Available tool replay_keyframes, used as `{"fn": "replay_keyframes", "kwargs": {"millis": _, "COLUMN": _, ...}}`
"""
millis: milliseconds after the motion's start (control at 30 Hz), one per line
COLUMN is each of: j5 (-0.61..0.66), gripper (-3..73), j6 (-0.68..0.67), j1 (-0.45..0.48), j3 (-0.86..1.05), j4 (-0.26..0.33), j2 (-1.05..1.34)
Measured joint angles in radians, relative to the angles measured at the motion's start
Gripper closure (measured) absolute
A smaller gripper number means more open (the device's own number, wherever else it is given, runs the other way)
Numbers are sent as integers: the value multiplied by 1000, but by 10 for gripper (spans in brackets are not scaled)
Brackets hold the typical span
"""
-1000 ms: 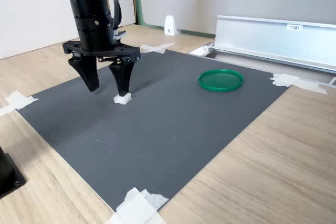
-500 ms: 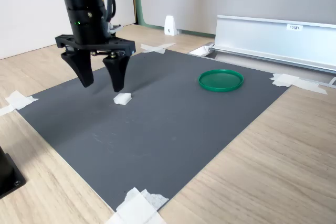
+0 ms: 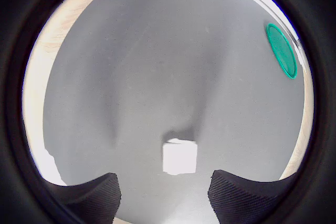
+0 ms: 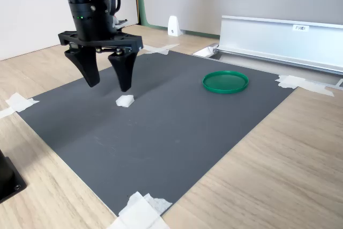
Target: Grasp a white terminal and put it on the green lid.
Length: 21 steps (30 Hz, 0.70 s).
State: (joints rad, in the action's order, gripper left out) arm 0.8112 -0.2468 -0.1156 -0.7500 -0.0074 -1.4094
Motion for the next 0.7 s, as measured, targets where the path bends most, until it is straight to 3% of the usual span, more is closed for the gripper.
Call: {"fn": "replay_keyframes", "kwargs": {"millis": 700, "j5": -101, "gripper": -8, "j6": -27, "j1": 5, "j3": 0, "j4": -8, "j2": -144}}
